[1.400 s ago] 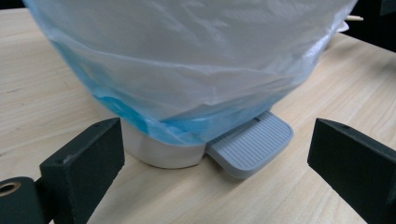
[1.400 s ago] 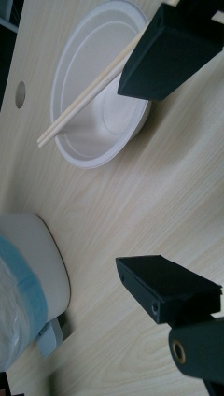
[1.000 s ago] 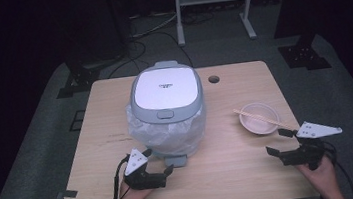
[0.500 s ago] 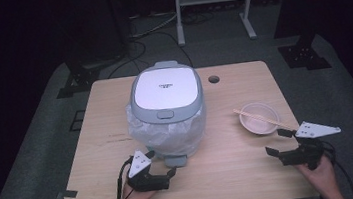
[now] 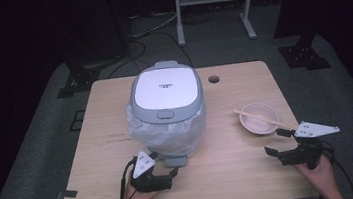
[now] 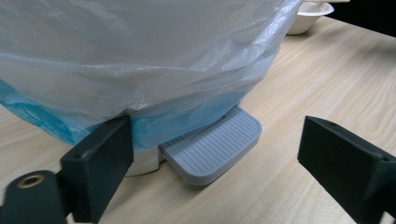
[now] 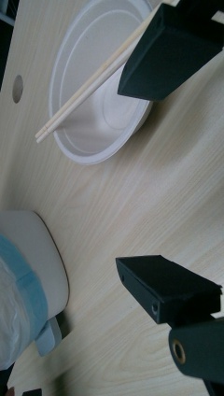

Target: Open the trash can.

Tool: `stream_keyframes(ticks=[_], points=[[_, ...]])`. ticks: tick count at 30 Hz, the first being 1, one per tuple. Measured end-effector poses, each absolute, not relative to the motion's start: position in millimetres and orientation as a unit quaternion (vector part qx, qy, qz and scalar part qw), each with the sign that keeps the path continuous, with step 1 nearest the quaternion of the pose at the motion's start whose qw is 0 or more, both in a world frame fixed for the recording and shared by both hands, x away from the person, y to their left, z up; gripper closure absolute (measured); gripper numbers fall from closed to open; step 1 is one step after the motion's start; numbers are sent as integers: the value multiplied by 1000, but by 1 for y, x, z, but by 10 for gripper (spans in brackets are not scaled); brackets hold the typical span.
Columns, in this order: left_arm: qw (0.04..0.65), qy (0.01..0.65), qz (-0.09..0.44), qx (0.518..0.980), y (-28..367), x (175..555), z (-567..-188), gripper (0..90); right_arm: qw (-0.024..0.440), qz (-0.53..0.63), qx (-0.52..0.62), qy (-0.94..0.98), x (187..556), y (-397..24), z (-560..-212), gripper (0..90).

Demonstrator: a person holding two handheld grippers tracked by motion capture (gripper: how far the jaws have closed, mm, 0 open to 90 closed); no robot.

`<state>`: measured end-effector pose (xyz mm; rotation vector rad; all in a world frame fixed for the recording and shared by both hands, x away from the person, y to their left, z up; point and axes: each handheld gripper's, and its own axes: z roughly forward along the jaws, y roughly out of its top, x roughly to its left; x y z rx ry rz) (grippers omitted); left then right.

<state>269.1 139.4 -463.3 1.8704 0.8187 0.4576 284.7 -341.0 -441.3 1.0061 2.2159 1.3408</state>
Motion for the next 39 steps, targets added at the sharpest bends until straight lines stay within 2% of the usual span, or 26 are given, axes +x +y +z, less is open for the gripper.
stream_keyframes(ticks=[18,20,22,25,26,28,35,37,39], points=[[498,328,192,780,135,268,-463,154,180,476,353,785,284,-341,-441,132],[495,324,195,782,135,267,-463,230,180,476,353,785,284,-341,-441,132],[494,324,194,783,135,268,-464,234,180,476,352,785,283,-341,-441,132],[489,319,198,787,134,268,-464,326,180,476,353,785,284,-341,-441,132],[488,319,198,788,134,268,-464,326,180,476,353,785,284,-341,-441,132],[489,316,196,789,134,268,-464,409,179,476,353,785,284,-341,-441,132],[479,306,192,800,124,269,-467,534,180,476,351,786,283,-341,-440,132],[476,302,192,804,121,272,-468,617,181,477,352,785,283,-341,-440,132],[475,304,190,804,120,273,-469,652,180,477,352,785,283,-341,-440,132]])
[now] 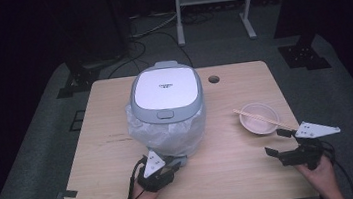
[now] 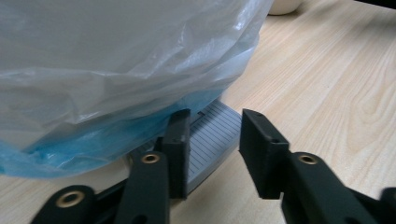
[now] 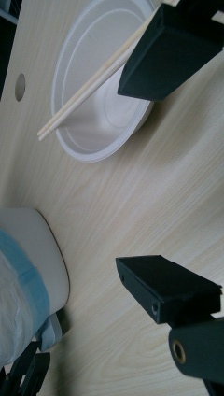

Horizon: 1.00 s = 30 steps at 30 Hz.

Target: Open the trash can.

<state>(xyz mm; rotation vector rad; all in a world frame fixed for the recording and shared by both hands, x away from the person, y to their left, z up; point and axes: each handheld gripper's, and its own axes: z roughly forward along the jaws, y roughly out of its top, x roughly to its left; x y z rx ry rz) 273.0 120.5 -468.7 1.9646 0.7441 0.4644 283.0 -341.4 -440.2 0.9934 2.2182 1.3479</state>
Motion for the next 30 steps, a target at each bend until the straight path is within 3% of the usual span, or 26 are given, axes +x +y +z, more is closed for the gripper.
stream_keyframes(ticks=[24,30], points=[[460,290,211,812,111,280,-474,844,178,476,349,787,282,-340,-440,132],[466,301,195,809,112,283,-474,887,178,476,349,787,282,-340,-440,132]])
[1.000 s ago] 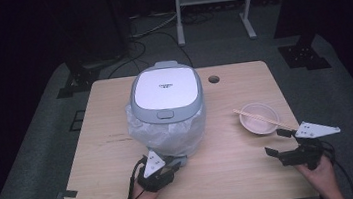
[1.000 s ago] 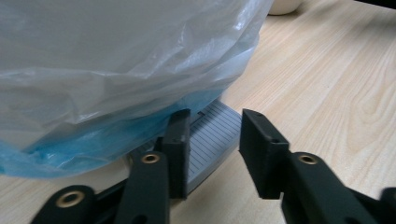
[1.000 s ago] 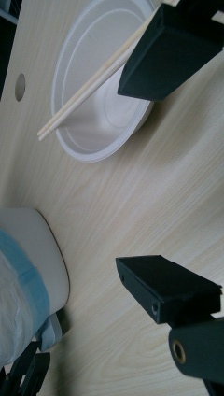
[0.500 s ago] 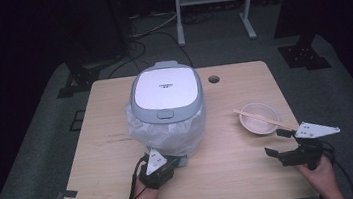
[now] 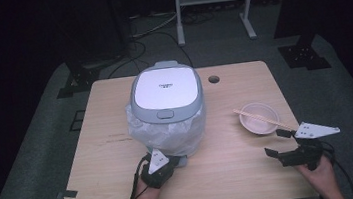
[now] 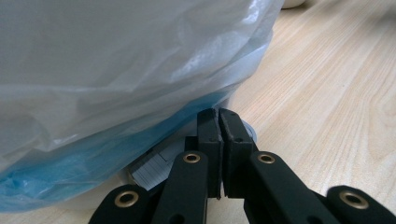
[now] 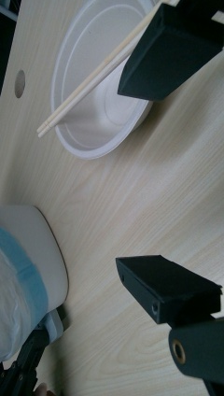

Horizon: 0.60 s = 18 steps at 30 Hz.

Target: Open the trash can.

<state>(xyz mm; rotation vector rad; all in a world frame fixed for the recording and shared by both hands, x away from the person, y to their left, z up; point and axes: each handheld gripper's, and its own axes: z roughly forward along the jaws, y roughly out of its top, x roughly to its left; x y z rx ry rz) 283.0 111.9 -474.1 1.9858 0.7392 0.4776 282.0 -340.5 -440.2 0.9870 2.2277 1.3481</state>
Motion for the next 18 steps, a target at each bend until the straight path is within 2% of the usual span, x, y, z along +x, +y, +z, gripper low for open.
stream_keyframes(ticks=[11,18], points=[[451,290,214,816,108,281,-474,892,177,477,348,788,282,-339,-440,132],[453,291,206,817,109,282,-476,898,177,475,346,790,283,-339,-441,132]])
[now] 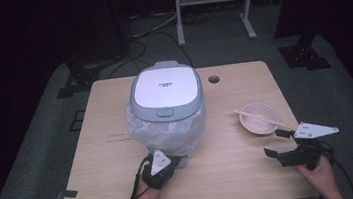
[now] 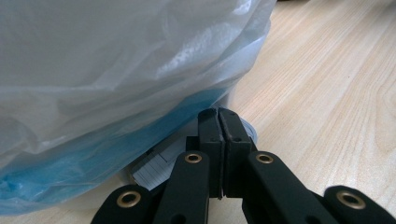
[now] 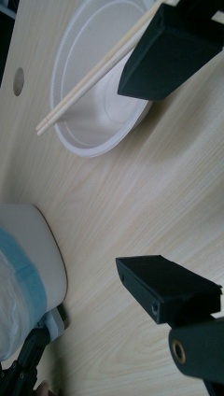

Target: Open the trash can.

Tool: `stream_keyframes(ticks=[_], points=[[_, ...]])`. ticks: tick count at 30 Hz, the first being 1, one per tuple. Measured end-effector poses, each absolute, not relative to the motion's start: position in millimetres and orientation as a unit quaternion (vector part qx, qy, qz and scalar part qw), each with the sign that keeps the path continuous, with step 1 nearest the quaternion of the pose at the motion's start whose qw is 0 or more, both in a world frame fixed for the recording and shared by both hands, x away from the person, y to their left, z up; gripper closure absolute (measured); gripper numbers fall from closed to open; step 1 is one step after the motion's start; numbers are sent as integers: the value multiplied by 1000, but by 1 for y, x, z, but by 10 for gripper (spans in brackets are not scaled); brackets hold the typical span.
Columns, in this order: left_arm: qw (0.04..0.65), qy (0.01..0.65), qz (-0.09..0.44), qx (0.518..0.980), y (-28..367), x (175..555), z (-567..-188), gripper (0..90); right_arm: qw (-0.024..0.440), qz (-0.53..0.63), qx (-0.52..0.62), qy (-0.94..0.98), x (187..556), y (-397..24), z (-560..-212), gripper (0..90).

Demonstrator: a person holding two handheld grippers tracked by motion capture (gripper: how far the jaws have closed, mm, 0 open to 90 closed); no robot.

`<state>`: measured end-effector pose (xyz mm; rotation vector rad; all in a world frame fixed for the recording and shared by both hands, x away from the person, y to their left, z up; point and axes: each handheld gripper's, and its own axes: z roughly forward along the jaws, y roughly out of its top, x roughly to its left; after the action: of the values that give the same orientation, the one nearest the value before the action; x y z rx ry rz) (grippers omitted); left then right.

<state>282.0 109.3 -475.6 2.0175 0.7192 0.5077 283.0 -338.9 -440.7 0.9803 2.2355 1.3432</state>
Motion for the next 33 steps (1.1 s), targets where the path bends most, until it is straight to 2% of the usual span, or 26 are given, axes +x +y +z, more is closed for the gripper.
stream_keyframes(ticks=[21,33], points=[[438,295,194,826,107,285,-480,900,171,481,349,786,287,-339,-437,132],[430,301,183,831,105,288,-480,900,168,466,345,797,308,-343,-421,132]])
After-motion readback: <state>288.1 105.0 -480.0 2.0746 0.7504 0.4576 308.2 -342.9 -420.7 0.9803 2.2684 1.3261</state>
